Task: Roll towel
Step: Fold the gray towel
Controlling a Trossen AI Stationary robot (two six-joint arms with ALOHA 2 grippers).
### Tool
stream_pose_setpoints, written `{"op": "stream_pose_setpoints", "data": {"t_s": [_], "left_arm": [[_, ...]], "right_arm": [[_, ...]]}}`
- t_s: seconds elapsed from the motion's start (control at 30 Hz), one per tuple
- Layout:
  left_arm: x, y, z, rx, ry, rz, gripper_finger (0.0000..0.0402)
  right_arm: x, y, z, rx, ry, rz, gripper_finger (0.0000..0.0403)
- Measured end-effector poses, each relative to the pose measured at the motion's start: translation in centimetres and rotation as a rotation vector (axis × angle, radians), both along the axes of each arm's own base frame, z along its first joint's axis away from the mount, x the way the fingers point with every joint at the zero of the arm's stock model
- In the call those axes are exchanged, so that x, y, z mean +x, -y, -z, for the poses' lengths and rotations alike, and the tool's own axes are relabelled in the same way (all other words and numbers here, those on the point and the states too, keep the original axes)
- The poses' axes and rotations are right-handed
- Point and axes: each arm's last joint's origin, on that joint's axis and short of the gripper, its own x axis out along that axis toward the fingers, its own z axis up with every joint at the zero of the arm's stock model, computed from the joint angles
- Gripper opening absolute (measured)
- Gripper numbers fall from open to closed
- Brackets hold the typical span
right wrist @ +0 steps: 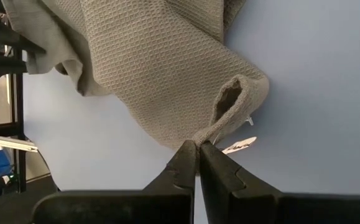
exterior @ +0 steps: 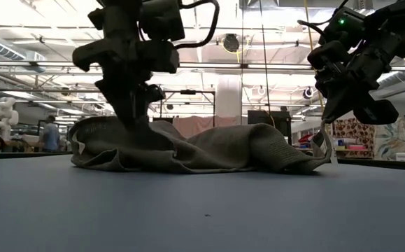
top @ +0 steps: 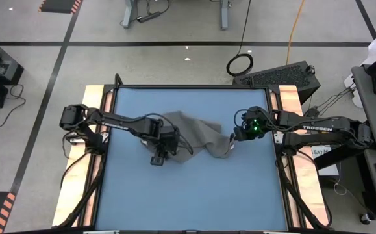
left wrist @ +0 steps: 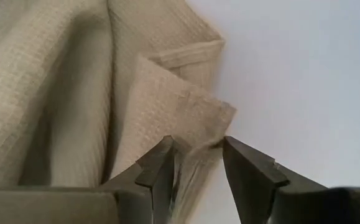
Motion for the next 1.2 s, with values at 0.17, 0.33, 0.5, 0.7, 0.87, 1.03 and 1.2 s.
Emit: {"op": "stream_pose_setpoints", "data": {"t_s": [0.17, 0.33, 0.5, 0.7, 0.87, 1.03, 1.2], "left_arm": [[0.2, 0.7, 0.3, 0.016, 0.042, 0.027, 0.0142], [1.0, 1.6, 0.0, 0.032, 0.134, 0.067, 0.0141], [0.9, 1.7, 0.1, 0.101, 0.134, 0.060, 0.0122], [0.4, 1.6, 0.7, 0.125, 0.085, 0.045, 0.0099], [0.7, 1.5, 0.5, 0.140, 0.122, 0.036, 0.0093], [0.7, 1.4, 1.2, 0.137, 0.084, 0.026, 0.0033], [0.6, 0.6, 0.8, 0.094, 0.067, -0.062, 0.0011]], "right_arm": [[0.0, 0.0, 0.0, 0.000, 0.001, 0.000, 0.0004], [0.0, 0.0, 0.0, -0.001, 0.000, -0.002, 0.0004], [0.0, 0.0, 0.0, -0.001, 0.000, -0.001, 0.0004], [0.0, 0.0, 0.0, -0.001, 0.000, -0.003, 0.0004], [0.0, 0.0, 0.0, -0.004, 0.001, -0.005, 0.0004], [0.0, 0.0, 0.0, -0.003, 0.001, -0.005, 0.0004], [-0.1, 0.0, -0.1, -0.001, 0.010, -0.001, 0.0004]]}}
